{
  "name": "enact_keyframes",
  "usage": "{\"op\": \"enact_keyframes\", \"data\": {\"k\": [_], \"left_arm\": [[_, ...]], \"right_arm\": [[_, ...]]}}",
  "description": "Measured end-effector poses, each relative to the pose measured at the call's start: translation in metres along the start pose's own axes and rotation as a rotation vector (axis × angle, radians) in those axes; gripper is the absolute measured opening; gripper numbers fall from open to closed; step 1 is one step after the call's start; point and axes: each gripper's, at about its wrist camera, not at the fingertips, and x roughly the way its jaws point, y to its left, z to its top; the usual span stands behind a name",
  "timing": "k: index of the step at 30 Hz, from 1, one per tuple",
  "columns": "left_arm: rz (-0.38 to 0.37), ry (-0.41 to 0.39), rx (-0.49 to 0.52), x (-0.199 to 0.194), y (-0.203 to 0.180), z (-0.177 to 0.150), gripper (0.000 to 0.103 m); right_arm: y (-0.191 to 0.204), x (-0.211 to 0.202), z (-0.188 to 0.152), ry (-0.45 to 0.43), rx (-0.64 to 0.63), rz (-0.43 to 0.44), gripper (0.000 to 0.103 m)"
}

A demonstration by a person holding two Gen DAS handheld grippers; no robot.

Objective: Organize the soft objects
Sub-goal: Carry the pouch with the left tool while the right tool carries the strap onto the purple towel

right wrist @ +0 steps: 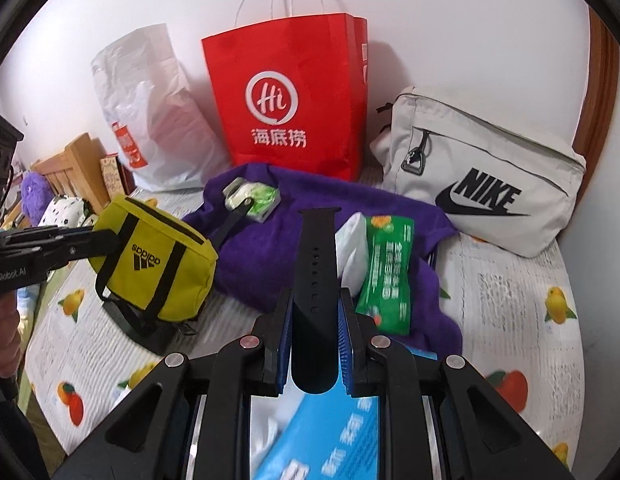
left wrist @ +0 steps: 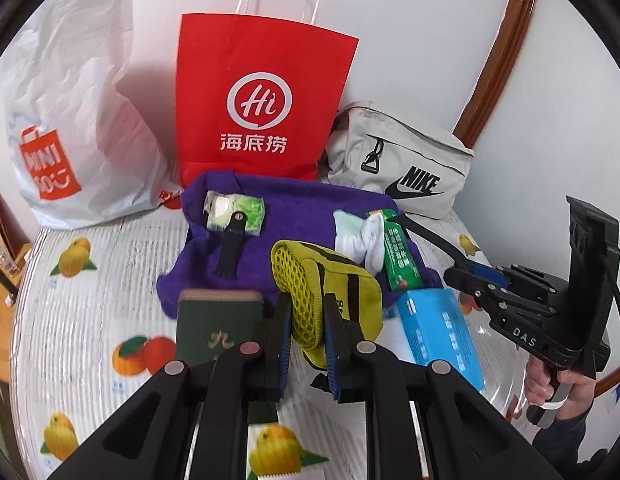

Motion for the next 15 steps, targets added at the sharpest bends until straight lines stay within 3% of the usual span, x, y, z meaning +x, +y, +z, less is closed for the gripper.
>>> {"op": "enact_keyframes", "data": {"k": [9,15], "left_arm": [[-0.002,0.004,-0.014,0.029,0.012,0.030,0.014],[-0.001,0.024,-0.027,0.056,0.022,0.046,0.014]], "right_arm": [[-0.024,0.040,0.037,0.024,0.006,-0.007,0.020],[-0.041,0.072,0.046,0.085,0.024,-0.007,0.020]]}}
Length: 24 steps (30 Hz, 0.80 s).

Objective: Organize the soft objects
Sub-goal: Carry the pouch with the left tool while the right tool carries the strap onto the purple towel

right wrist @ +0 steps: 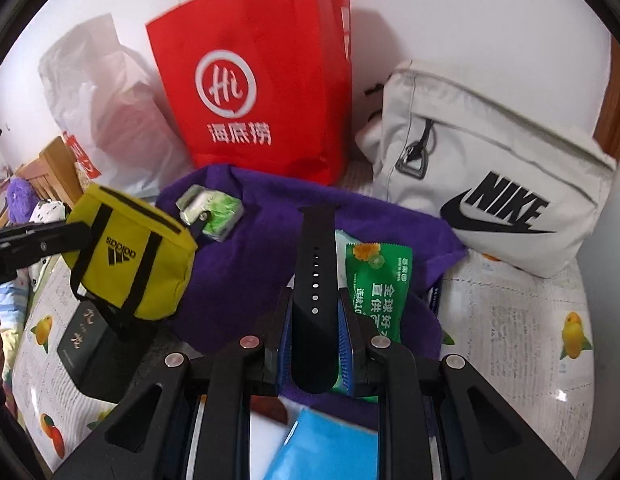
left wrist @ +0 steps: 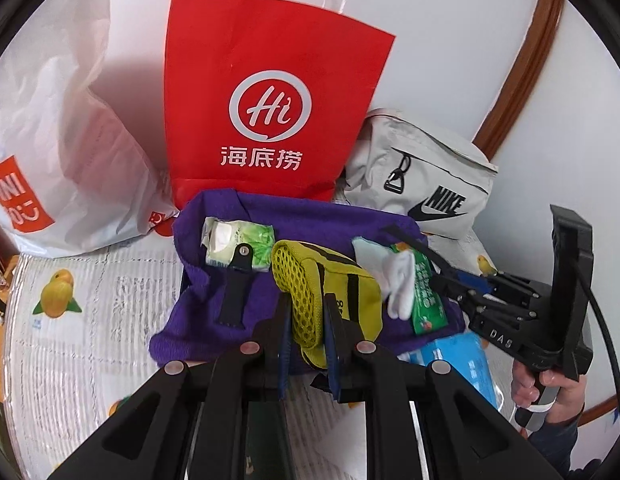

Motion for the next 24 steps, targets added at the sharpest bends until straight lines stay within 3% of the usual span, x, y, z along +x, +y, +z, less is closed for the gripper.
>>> {"op": "enact_keyframes", "data": {"k": [10,24], "left_arm": [[0.014,0.055,-0.056,0.049,0.021,0.018,0.015],[0.050,0.158,-0.127,0.097,0.050,0.006,0.016]], "right_arm": [[-0.003,0.046,0.000,0.102,-0.016,0.027,0.020],[0.003,0.078,0.007,0.172,-0.063,0.029,0.020]]}}
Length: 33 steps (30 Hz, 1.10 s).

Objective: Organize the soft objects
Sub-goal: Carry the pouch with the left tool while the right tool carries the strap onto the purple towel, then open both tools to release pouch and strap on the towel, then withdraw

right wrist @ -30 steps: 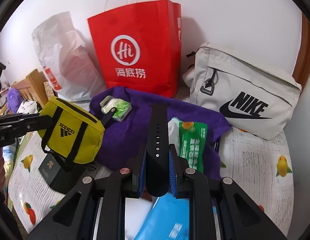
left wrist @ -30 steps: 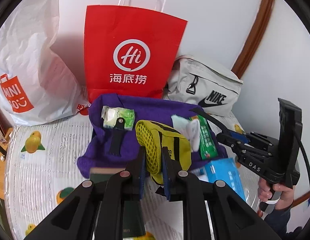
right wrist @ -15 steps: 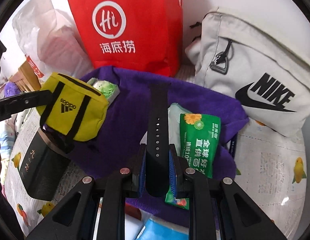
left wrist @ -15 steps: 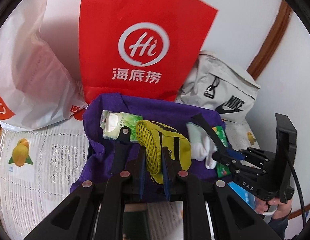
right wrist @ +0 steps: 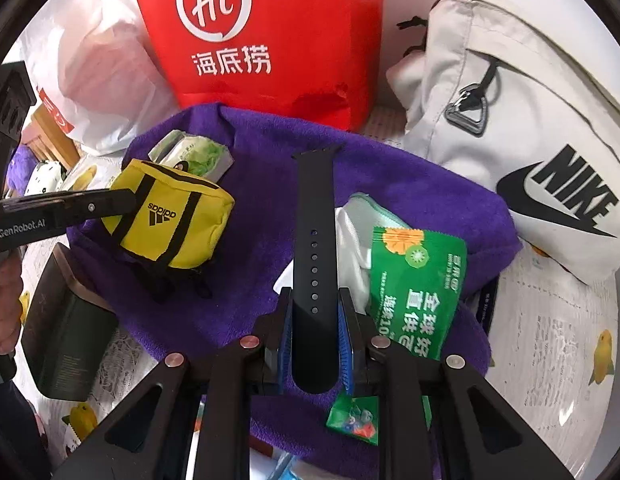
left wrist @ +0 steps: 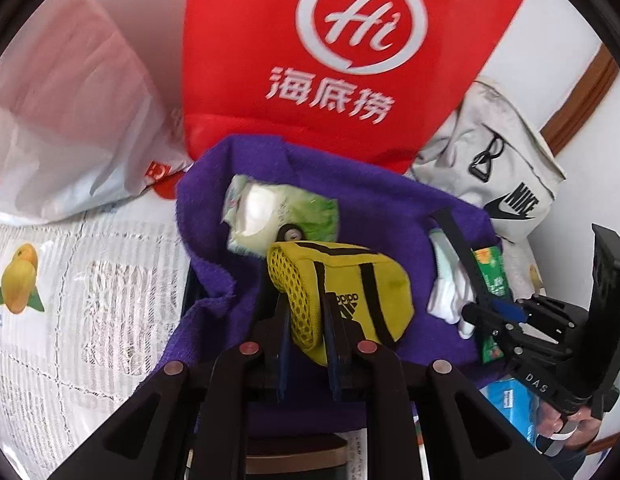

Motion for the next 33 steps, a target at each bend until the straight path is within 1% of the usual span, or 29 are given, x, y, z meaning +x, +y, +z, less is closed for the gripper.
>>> {"op": "enact_keyframes", "data": {"k": [5,6,8,10,11,12,14,16,18,21,25,30,33], "left_arm": [[0.018,0.029,0.004,0.008,0.003,-0.003,0.018],[0.024,0.030,0.004,0.008,0.002,-0.003,0.021],[0.040,0.042,0.010,0.009,0.001,-0.004,0.026],[0.058,0.043,0.011,0.009,0.000,-0.003,0.032],[0.073,0.037,0.014,0.008,-0.001,-0.003,0.038],[0.089,0.027,0.024,0.006,-0.002,-0.003,0.046],[0.140,0.005,0.047,0.000,-0.005,-0.004,0.051],[0.148,-0.009,0.053,-0.008,-0.007,-0.004,0.051],[0.148,-0.023,0.055,-0.017,-0.008,-0.004,0.055],[0.176,-0.056,0.071,-0.034,-0.011,-0.008,0.056],[0.162,-0.103,0.091,-0.062,-0.020,-0.021,0.056],[0.179,-0.130,0.097,-0.092,-0.027,-0.044,0.057],[0.151,-0.129,0.083,-0.106,-0.028,-0.061,0.057]], "right_arm": [[0.005,0.007,0.003,0.007,-0.012,0.009,0.021],[0.005,0.006,0.002,0.005,-0.016,0.009,0.021],[0.005,0.004,0.001,0.001,-0.015,0.014,0.028],[0.002,0.002,0.001,0.002,-0.001,0.036,0.044],[0.001,0.000,0.000,0.000,0.007,0.048,0.046],[0.000,-0.002,-0.001,-0.004,0.013,0.058,0.047],[-0.001,-0.007,-0.002,-0.013,0.017,0.053,0.047],[-0.002,-0.013,-0.003,-0.021,0.024,0.045,0.047],[-0.003,-0.023,-0.005,-0.035,0.036,0.046,0.047],[-0.002,-0.041,-0.010,-0.067,0.045,0.051,0.048],[0.004,-0.065,-0.022,-0.099,0.039,0.037,0.048],[0.021,-0.094,-0.051,-0.124,0.015,0.045,0.048],[0.036,-0.102,-0.073,-0.119,-0.009,0.041,0.048]]}}
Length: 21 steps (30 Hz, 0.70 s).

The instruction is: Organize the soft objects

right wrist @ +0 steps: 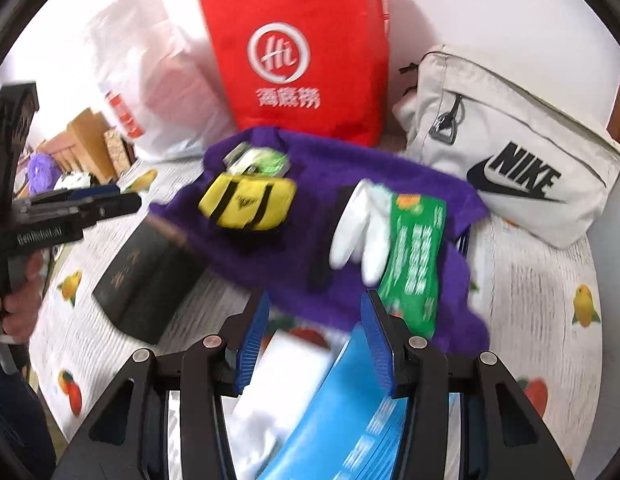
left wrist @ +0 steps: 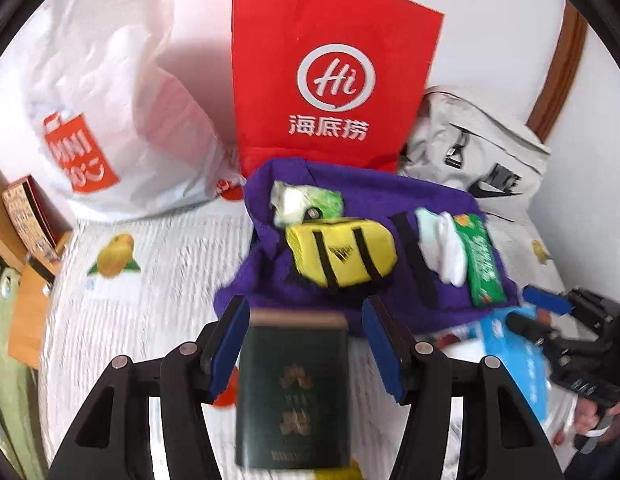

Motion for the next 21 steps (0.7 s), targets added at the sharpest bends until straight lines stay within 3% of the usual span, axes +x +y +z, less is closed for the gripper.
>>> {"op": "enact_keyframes", "data": {"k": [11,21], "left_arm": [[-0.028,0.025,-0.019,-0.033,0.004,-0.060,0.057],[-0.044,0.051,-0.041,-0.041,0.010,-0.091,0.057]], "right_arm": [[0.055,-0.020,-0.070,0.060,-0.113,0.014,0.048],[0.061,-0.044,-0.133,0.052,-0.040,0.042,0.047]]}}
